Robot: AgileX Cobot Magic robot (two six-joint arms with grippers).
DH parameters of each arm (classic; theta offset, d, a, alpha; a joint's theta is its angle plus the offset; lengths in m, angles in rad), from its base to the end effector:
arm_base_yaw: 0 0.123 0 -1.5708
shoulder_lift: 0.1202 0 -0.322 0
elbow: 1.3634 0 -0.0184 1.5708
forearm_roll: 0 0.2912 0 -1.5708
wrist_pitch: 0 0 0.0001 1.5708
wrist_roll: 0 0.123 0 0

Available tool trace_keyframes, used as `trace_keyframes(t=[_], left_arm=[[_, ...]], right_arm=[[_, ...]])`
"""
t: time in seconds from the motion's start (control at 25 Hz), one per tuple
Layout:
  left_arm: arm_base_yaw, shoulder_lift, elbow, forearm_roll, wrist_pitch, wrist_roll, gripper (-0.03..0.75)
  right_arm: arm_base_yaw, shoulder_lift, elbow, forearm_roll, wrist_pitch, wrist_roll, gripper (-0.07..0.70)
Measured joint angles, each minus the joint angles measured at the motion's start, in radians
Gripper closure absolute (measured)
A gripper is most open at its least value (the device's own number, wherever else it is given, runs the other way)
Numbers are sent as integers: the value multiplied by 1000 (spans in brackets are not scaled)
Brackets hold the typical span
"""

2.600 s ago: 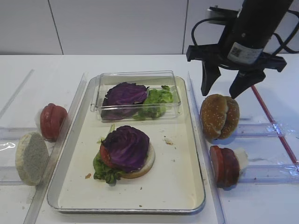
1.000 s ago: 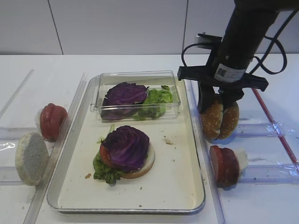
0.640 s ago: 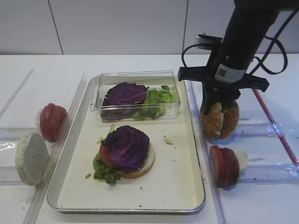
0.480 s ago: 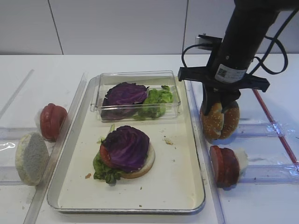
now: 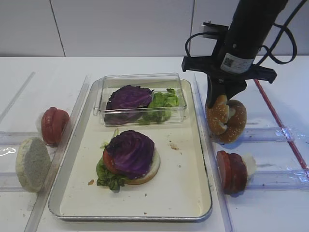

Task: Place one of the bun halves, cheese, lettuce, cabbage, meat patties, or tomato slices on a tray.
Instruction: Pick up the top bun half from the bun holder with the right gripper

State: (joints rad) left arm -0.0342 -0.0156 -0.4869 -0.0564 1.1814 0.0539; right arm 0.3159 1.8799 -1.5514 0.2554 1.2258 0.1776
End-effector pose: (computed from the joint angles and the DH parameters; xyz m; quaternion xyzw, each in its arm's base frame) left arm 0.0133 -0.0069 0.2653 0.0417 0.8812 -0.0234 0.4703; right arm 0.4041 0.1629 0.2454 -0.0317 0.9907 0.1308 0.0201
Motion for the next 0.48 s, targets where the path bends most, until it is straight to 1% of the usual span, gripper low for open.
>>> trace_keyframes(t=[0.2, 0.48], left_arm=[[0, 0, 0, 0, 0, 0, 433], [0, 0, 0, 0, 0, 0, 433]], right_arm=[[0, -7, -4, 0, 2, 0, 496], [0, -74, -19, 4, 2, 0, 496]])
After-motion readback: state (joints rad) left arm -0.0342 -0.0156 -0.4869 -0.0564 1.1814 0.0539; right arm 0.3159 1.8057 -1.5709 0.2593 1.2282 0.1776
